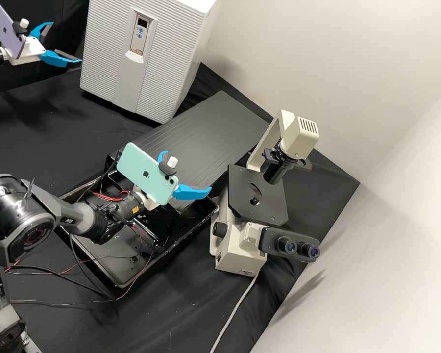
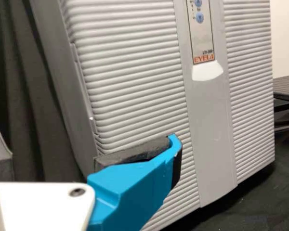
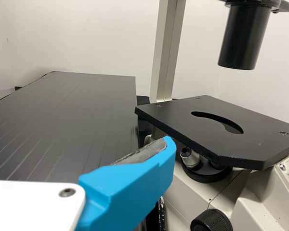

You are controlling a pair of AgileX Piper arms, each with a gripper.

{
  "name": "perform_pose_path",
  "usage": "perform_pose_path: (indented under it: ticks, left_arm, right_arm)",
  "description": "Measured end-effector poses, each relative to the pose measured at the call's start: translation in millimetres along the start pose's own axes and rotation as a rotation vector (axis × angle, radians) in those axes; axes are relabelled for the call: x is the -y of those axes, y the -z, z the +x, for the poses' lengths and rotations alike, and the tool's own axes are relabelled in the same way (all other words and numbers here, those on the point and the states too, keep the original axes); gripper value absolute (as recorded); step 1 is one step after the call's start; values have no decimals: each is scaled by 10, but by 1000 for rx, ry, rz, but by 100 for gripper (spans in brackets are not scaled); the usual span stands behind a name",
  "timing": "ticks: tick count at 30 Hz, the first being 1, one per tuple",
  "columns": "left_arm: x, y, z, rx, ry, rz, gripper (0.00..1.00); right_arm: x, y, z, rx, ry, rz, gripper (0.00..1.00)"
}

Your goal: Open the incubator door

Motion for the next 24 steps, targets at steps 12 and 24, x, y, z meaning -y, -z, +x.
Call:
perform_pose_path:
  ticks: [12,24]
  left_arm:
    - [-134,172,528,144,-104,23,100]
    - [-261,378,766,160,-168,18,100]
  right_arm:
    - [0,0,0,0,0,0,100]
    - [-1,0,0,-1,-1,0,100]
